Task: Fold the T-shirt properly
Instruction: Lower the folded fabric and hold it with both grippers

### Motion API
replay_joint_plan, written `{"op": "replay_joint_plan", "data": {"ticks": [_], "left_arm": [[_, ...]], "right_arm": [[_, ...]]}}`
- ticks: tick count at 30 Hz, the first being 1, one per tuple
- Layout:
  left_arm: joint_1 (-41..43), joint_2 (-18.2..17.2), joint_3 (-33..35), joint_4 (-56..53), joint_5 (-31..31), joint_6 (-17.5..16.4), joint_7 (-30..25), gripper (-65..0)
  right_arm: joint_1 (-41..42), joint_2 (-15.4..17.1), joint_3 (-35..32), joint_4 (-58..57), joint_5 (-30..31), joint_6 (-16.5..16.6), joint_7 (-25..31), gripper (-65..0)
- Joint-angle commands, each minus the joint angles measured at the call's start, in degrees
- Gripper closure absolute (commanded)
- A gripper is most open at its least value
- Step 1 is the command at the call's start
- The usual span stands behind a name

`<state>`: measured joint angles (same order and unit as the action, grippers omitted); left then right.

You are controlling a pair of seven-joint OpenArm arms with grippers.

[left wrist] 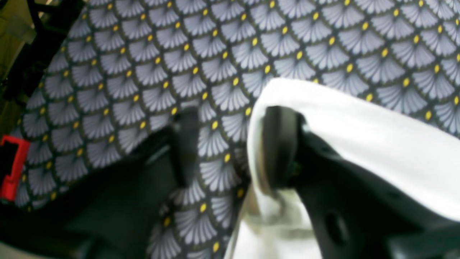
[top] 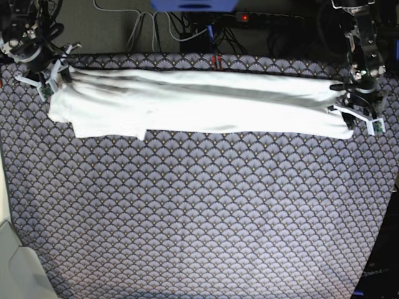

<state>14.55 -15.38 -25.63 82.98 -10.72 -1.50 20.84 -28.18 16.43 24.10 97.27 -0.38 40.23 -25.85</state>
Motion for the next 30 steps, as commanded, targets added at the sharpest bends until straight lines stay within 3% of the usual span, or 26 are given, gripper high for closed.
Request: {"op": "replay_joint_plan", "data": {"ticks": [1, 15, 30], "left_arm": [[-0.26, -1.02, -0.35, 1.11, 0.04, 0.31, -1.37, -31.4], [1.76, -1.02, -0.35, 1.55, 0.04, 0.31, -1.37, -32.0], [1.76, -1.02, -0.35, 1.55, 0.04, 0.31, -1.37, -32.0]], "right_arm": [[0.1, 0.85, 0.74, 2.02, 0.34, -0.23, 0.57, -23.6], [0.54, 1.38, 6.72, 5.36, 0.34, -0.23, 0.31, -23.6], [0.8, 1.64, 6.36, 3.78, 0.34, -0.23, 0.13, -23.5]]}}
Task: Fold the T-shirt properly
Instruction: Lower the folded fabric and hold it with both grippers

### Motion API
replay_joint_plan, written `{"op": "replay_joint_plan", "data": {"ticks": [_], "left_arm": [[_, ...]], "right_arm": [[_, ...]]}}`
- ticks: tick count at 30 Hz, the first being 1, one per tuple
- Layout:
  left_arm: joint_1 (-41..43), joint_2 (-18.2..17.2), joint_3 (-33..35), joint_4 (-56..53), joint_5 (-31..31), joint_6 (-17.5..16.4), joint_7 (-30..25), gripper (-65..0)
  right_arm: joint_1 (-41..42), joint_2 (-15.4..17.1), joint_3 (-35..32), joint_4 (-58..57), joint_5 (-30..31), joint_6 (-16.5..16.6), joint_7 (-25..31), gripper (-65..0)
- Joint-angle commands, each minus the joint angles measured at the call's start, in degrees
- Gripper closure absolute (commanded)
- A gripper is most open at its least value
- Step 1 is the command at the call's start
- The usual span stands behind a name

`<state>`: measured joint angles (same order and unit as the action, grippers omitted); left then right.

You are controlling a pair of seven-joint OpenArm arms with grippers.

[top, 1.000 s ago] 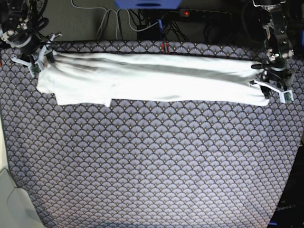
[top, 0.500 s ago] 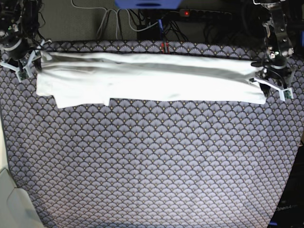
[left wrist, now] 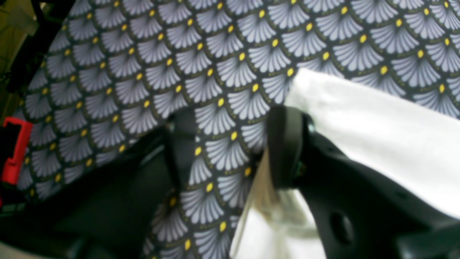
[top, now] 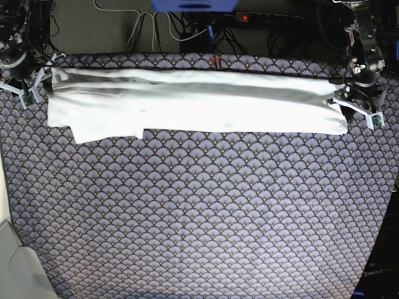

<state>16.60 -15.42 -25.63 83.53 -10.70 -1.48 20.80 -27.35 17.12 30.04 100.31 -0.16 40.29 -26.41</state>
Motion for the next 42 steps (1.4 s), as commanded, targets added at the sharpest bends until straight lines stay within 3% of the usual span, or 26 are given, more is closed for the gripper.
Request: {"op": "replay_joint_plan", "data": {"ticks": [1, 14, 18, 24, 38, 42], "left_arm": [[-0.38, -0.98, -0.35, 1.0, 0.02, 0.29, -1.32, -32.0], [-0.29, -1.06, -0.35, 1.0, 0.02, 0.29, -1.32, -32.0], [-0.2, -1.06, -0.35, 1.0, 0.02, 0.29, -1.32, -32.0], [0.06, -1.85, -0.35, 1.0, 0.02, 0.29, -1.32, -32.0], [0.15, -1.59, -0.44, 1.09, 0.02, 0.29, -1.32, -32.0], [0.15, -1.42, -0.44, 1.09, 0.02, 0.29, -1.32, -32.0]], "right_arm": [[-0.03, 0.94, 0.42, 0.48, 0.12, -0.29, 0.7, -23.5], [-1.7, -0.55, 0.42, 0.3, 0.12, -0.29, 0.52, -24.3], [-2.23, -1.52, 0.16, 0.39, 0.47, -0.29, 0.52, -29.0], [-2.93, -1.08, 0.51, 0.39, 7.94, -0.29, 0.52, -34.7], [-2.67, -0.2, 5.78, 8.22, 8.03, -0.29, 0.52, -34.7], [-1.79, 0.15, 4.46, 10.76, 8.03, -0.29, 0.52, -34.8]]}}
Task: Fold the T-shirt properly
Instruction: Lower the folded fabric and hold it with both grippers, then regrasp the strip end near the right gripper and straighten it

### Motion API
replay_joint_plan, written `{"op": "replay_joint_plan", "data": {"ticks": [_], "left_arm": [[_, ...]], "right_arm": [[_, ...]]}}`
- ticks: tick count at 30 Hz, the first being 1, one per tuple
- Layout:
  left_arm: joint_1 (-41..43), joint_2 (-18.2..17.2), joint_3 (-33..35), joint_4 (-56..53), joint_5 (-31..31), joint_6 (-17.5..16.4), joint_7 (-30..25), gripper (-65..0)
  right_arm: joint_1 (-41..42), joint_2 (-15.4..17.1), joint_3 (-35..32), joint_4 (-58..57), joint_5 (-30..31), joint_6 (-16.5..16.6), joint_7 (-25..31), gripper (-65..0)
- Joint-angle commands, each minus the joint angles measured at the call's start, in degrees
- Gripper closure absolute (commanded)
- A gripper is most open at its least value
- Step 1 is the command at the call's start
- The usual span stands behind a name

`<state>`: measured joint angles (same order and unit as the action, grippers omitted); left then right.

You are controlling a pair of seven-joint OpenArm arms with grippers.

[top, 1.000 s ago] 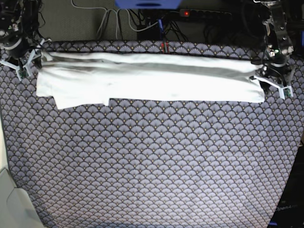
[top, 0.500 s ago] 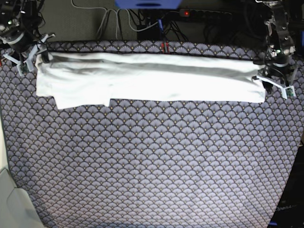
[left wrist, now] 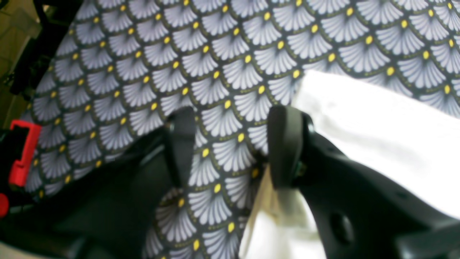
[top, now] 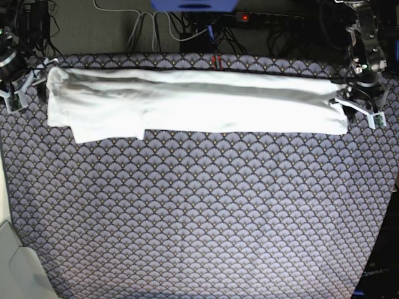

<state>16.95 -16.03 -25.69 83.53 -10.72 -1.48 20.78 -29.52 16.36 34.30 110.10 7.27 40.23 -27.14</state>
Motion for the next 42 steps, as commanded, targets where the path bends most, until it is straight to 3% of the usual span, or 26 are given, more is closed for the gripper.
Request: {"op": "replay_joint_plan", "data": {"ticks": [1, 3, 10, 14, 23, 42], "left_arm": [[-0.11, -0.8, -0.37, 1.09, 0.04, 0.29, -1.3, -31.9], [0.59, -0.72, -0.37, 1.09, 0.04, 0.29, -1.3, -31.9], [2.52, 0.43, -0.46, 4.61, 0.04, 0.29, -1.3, -31.8], [3.67, 0.52, -0.55, 5.4, 0.04, 0.46, -1.3, -31.8], [5.42, 0.6, -0.64, 5.31, 0.04, 0.9, -1.3, -31.7], [4.98, 1.75, -0.72, 5.4, 0.48, 0.9, -1.3, -31.7]], "right_arm": [[1.52, 0.91, -1.03, 1.06, 0.6, -0.23, 1.25, -34.8], [4.07, 1.18, -3.4, 0.97, 0.51, -0.23, 0.01, -34.8], [19.01, 2.67, -12.55, -1.49, 0.51, -0.23, -15.81, -34.8], [26.13, 2.67, -14.74, -8.96, 0.51, -0.23, -19.15, -34.8], [31.76, 2.76, -18.0, -23.47, 0.51, -0.23, -18.71, -34.8], [32.11, 2.32, -18.08, -32.87, 0.51, -0.23, -13.0, -34.4]]}}
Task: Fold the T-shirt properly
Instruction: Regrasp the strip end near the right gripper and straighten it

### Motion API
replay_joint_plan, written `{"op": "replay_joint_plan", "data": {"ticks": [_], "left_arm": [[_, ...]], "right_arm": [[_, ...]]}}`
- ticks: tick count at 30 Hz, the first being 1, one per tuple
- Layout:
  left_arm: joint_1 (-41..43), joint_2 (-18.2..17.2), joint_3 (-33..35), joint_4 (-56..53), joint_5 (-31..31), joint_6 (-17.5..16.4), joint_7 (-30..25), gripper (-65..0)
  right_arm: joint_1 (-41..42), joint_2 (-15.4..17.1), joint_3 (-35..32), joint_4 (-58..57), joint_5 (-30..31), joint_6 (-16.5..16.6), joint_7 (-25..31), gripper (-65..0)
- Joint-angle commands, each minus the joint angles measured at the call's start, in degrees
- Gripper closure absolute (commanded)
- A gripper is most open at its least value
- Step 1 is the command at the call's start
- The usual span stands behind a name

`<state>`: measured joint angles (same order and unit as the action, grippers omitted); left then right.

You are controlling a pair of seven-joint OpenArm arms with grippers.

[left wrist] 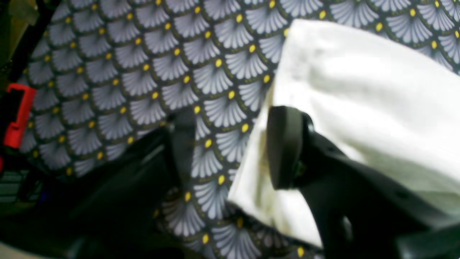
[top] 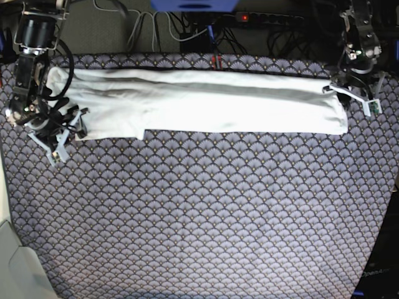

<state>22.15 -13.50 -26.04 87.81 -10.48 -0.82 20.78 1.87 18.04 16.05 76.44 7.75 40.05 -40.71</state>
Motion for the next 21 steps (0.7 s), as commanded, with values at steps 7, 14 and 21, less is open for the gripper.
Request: {"op": "replay_joint_plan", "data": {"ticks": [7, 14, 21], "left_arm": [[-0.22, -0.79, -0.29, 1.11, 0.15, 0.25, -1.3, -31.7], [-0.13, -0.79, -0.29, 1.11, -0.03, 0.25, -1.3, -31.7], [-0.13, -0.79, -0.29, 1.02, -0.11, -0.02, -1.3, -31.7]], "right_arm": [[0.11, 0.55, 0.17, 0.79, 0.03, -0.05, 0.49, -6.0], [-0.15, 0.73, 0.69, 4.3, 0.03, -0.05, 0.58, 0.0], [-5.87, -0.42, 2.8, 18.02, -0.06, -0.05, 0.05, 0.0]]}}
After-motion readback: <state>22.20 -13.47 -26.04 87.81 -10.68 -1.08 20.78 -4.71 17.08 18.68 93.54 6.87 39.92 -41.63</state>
